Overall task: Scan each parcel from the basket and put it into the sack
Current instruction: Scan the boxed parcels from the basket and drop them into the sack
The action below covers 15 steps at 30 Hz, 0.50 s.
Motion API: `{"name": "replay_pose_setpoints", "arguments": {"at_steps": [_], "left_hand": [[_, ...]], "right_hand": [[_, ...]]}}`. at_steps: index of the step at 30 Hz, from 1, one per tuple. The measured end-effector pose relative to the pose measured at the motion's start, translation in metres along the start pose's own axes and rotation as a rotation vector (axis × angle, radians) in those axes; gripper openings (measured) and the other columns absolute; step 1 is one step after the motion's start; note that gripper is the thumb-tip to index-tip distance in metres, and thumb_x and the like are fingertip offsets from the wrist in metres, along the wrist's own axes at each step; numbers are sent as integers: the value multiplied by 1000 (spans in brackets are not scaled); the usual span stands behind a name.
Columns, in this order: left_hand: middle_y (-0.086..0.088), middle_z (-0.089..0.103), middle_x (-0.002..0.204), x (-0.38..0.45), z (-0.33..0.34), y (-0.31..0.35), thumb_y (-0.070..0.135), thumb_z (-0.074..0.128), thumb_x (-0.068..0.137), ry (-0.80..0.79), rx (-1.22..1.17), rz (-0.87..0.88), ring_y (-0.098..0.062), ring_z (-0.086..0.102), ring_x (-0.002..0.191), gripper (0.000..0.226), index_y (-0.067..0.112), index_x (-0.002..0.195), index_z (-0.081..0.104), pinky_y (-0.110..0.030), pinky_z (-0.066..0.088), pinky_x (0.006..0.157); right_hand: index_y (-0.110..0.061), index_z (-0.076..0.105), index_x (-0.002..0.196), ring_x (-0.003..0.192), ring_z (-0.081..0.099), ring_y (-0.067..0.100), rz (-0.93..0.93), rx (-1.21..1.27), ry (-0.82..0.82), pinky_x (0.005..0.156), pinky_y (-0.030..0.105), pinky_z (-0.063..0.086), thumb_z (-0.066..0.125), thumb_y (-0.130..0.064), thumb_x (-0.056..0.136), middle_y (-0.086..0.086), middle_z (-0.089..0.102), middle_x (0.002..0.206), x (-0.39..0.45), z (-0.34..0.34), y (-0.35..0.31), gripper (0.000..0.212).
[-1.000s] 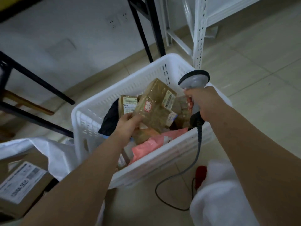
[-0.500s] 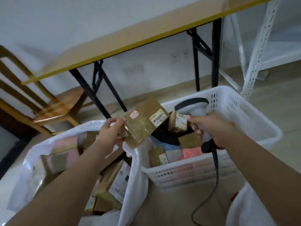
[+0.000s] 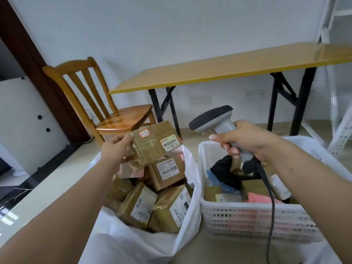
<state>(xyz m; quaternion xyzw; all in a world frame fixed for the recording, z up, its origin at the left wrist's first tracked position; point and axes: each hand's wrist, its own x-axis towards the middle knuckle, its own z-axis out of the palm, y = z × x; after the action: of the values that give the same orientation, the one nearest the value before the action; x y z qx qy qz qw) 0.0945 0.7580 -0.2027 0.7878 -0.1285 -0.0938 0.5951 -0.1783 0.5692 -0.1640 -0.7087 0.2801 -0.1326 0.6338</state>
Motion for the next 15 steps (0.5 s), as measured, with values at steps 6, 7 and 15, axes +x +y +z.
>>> {"name": "replay_pose_setpoints", "arguments": {"at_steps": [6,7,15], "left_hand": [[-5,65,104,3,-40,1,34,71,86,74,-16,-2,-30,63,99,18,21,99,72,-52,58,83],[-5,65,103,4,-45,1,33,71,86,83,-20,2,-29,62,97,19,20,99,72,-50,58,82],[1,63,95,9,-69,-10,32,68,89,127,-13,38,-16,58,80,14,22,99,69,-37,56,71]], "right_hand": [[-7,49,70,39,34,13,-63,-37,-10,41,24,35,72,-16,87,1,45,44,-4,21,-27,29],[-6,50,73,40,35,13,-67,-36,-14,41,24,35,73,-16,86,1,46,45,-3,23,-30,28],[-6,53,76,39,38,12,-69,-89,-35,44,24,37,74,-15,85,3,50,49,5,37,-34,24]]}}
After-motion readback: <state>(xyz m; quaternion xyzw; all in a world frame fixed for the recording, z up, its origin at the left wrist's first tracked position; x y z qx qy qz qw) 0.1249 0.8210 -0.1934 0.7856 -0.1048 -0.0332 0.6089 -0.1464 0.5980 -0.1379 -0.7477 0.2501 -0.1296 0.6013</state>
